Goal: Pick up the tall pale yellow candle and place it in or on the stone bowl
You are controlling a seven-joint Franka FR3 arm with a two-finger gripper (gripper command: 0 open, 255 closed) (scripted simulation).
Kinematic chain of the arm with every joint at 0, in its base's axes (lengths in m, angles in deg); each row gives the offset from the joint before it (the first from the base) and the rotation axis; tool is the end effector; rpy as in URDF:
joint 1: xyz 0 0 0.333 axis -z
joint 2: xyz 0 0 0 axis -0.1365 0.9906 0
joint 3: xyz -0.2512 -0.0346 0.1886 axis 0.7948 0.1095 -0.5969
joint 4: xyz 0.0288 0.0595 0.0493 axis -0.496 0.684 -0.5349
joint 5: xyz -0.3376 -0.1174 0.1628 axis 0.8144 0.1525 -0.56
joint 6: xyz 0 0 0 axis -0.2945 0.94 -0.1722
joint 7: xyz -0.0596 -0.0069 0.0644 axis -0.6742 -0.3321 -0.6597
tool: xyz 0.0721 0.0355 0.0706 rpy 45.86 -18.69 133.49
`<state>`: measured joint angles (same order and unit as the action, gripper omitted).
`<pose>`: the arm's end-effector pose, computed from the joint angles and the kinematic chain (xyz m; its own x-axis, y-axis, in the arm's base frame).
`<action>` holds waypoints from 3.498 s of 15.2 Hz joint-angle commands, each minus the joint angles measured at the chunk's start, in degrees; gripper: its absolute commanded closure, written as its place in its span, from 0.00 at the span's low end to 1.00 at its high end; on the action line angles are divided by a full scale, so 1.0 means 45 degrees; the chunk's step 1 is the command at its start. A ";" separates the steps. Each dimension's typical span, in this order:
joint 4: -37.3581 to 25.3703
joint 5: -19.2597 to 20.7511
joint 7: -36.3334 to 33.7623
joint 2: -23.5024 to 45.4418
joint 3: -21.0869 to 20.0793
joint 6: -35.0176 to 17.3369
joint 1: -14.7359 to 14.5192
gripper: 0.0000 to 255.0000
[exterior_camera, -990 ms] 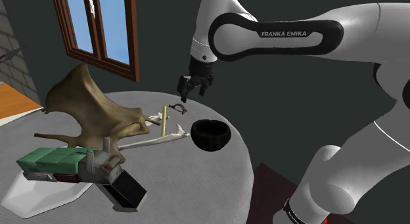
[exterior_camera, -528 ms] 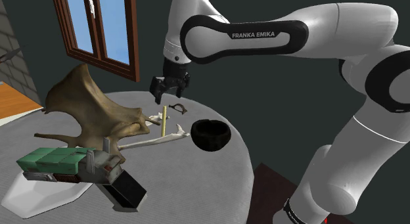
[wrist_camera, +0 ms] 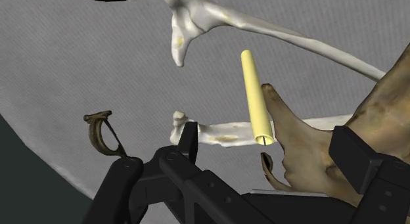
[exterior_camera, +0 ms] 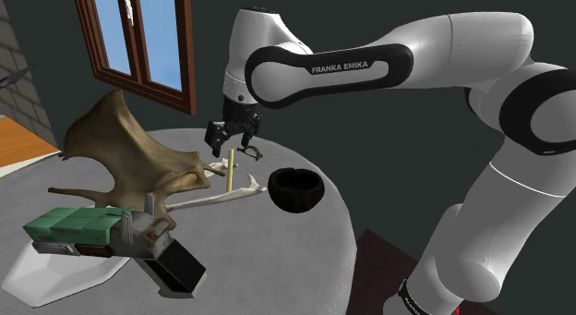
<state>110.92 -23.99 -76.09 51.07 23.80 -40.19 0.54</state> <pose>0.5161 0.2425 0.5431 0.9757 0.0391 0.2154 0.0416 -0.9991 -0.0068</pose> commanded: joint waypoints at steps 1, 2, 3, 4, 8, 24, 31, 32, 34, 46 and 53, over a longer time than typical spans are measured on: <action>0.0090 0.0015 -0.0006 0.0036 0.0004 -0.0132 0.0005 0.00; 0.0089 0.0015 -0.0006 0.0037 0.0004 -0.0132 0.0005 0.00; 0.0089 0.0015 -0.0006 0.0037 0.0004 -0.0132 0.0005 0.00; 0.0089 0.0016 -0.0006 0.0037 0.0004 -0.0132 0.0005 0.00; 0.0086 0.0016 -0.0006 0.0038 0.0004 -0.0128 0.0004 1.00; -0.1075 -0.0034 0.0092 0.0008 0.0004 0.1057 0.0003 1.00; -0.2412 -0.0021 0.0150 0.0129 -0.0011 0.2279 -0.0008 1.00; -0.2619 -0.0014 0.0155 0.0159 -0.0015 0.2457 -0.0011 1.00; -0.3046 0.0005 0.0163 0.0230 -0.0025 0.2817 -0.0018 1.00; -0.6055 0.0258 0.0150 0.0989 -0.0132 0.5114 -0.0130 1.00; -0.5120 -0.0392 0.0825 -0.0718 0.0225 0.5757 0.0221 1.00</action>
<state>86.54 -24.97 -73.27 49.83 24.30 -14.79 1.11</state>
